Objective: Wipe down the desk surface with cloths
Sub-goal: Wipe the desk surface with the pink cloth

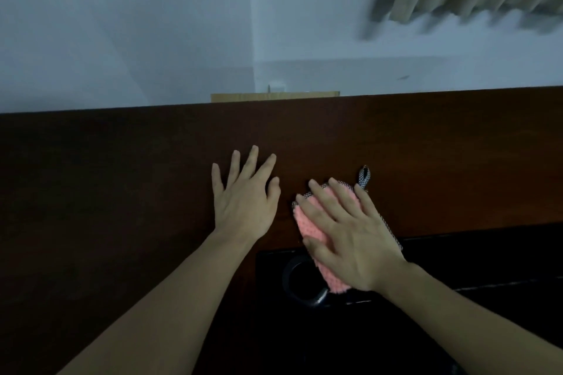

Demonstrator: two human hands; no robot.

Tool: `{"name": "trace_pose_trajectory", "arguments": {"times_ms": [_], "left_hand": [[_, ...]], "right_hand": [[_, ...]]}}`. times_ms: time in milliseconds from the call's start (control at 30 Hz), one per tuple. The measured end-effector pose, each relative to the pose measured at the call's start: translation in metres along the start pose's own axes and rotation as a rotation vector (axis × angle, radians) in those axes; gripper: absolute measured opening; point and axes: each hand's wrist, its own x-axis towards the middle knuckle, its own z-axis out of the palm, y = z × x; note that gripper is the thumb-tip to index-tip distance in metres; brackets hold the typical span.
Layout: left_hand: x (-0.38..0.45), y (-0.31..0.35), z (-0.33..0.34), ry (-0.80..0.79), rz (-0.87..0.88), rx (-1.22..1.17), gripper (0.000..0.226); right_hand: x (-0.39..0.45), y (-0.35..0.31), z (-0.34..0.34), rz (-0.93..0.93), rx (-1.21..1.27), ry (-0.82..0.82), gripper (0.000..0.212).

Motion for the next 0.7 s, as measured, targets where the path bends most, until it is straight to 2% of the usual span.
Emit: {"name": "trace_pose_trajectory", "arguments": {"times_ms": [233, 333, 400, 567, 700], "left_hand": [[-0.001, 0.004, 0.009, 0.047, -0.023, 0.046, 0.053], [-0.002, 0.003, 0.012, 0.06, -0.029, 0.057, 0.053], [-0.001, 0.005, 0.011, 0.051, -0.032, 0.065, 0.053], [-0.001, 0.007, 0.009, 0.045, -0.058, 0.061, 0.053], [-0.001, 0.006, 0.011, 0.056, -0.061, 0.058, 0.053]], "right_hand": [[0.083, 0.041, -0.024, 0.137, -0.014, 0.074, 0.067], [0.089, 0.038, -0.024, 0.138, -0.023, 0.079, 0.068], [0.064, 0.035, -0.021, 0.07, -0.022, 0.066, 0.067], [-0.015, 0.045, -0.004, -0.232, 0.004, -0.012, 0.062], [-0.011, 0.066, -0.005, -0.312, -0.031, -0.035, 0.061]]}}
